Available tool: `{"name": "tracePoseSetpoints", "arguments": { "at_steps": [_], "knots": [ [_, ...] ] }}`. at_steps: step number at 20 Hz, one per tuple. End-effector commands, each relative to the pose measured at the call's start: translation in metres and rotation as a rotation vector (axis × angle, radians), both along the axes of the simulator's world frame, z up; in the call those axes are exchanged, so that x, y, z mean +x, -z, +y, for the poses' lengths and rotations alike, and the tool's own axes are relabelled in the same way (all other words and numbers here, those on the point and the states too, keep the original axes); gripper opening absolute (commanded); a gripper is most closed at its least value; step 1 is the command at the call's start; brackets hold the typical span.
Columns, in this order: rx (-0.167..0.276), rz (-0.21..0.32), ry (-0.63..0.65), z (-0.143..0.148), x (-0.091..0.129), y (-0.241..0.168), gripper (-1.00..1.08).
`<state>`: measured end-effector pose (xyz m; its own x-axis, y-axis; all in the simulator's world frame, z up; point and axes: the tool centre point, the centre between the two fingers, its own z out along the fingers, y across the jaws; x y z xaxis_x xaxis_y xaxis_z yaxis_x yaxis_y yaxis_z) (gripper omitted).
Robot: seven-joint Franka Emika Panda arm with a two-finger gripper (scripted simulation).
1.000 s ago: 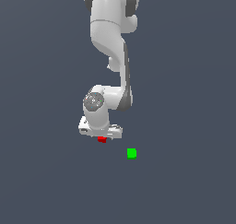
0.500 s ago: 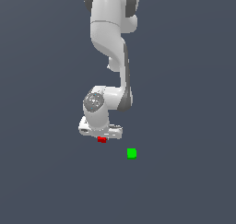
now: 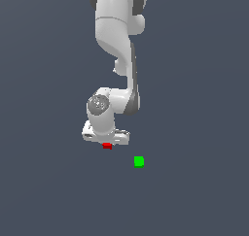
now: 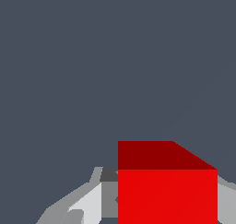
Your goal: Stack the red cube on top of the green cube.
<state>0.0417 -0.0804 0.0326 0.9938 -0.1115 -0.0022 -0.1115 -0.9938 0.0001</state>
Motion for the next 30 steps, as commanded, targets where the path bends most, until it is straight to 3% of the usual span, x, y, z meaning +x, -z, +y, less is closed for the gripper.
{"name": "tracePoseSetpoints", "arguments": {
  "at_steps": [1,14,22,30],
  "knots": [
    [0.000,-0.002,0.000,0.000,0.000,-0.012,-1.00],
    [0.000,-0.002,0.000,0.000,0.001,-0.085,-1.00],
    [0.000,-0.003,0.000,0.005,0.004,-0.084,-1.00],
    [0.000,-0.003,0.000,0.043,0.025,-0.069,-1.00]
  ]
}}
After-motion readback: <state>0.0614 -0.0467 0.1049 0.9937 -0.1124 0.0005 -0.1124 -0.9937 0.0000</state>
